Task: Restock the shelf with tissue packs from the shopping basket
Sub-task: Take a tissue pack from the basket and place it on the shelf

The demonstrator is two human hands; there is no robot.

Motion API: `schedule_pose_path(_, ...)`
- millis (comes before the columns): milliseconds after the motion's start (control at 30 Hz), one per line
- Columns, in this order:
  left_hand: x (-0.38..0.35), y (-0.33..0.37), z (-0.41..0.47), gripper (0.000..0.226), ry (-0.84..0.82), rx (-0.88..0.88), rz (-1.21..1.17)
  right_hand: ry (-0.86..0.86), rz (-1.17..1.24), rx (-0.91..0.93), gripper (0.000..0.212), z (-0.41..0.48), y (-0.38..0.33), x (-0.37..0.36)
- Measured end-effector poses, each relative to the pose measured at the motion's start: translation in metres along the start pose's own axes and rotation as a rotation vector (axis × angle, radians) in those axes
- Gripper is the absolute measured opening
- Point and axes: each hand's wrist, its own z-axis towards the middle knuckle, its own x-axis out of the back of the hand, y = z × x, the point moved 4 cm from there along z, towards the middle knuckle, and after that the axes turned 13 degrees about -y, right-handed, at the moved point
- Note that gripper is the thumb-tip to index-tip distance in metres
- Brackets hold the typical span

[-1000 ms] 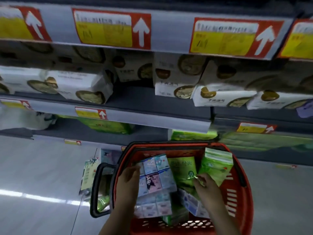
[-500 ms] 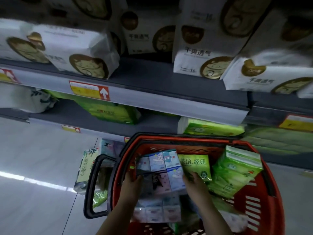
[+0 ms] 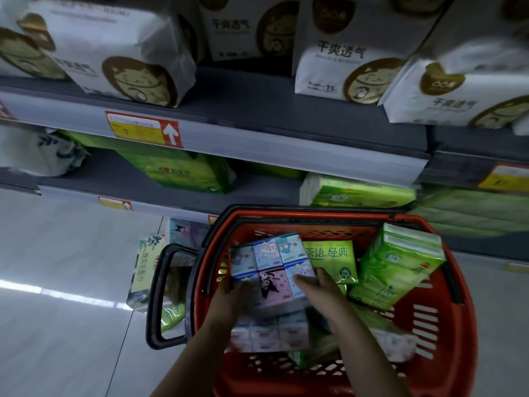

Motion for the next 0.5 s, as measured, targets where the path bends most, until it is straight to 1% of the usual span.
schedule_pose_path(100, 0.000, 0.007, -0.008, 0.028, -0.018, 0.010, -0.047, 0.011, 0.012, 0.010, 0.033, -0.007, -0.004, 0.001)
schedule_pose_path(200, 0.002, 0.011, -0.014, 0.034, -0.024, 0.010, -0.031, 0.023, 0.026, 0.032, 0.035, -0.017, -0.010, 0.004)
schedule_pose_path(300, 0.003, 0.015, -0.027, 0.028, -0.028, -0.006, -0.027, 0.012, 0.035, 0.037, 0.034, -0.032, -0.015, 0.005)
schedule_pose_path(400, 0.004, 0.020, -0.042, 0.008, -0.027, -0.018, -0.060, 0.018, 0.048, 0.062, 0.033, -0.048, -0.020, 0.006)
schedule_pose_path(500, 0.002, 0.031, -0.059, 0.010, -0.061, -0.025, -0.109, 0.037, 0.071, 0.073, 0.039, -0.065, -0.027, 0.009)
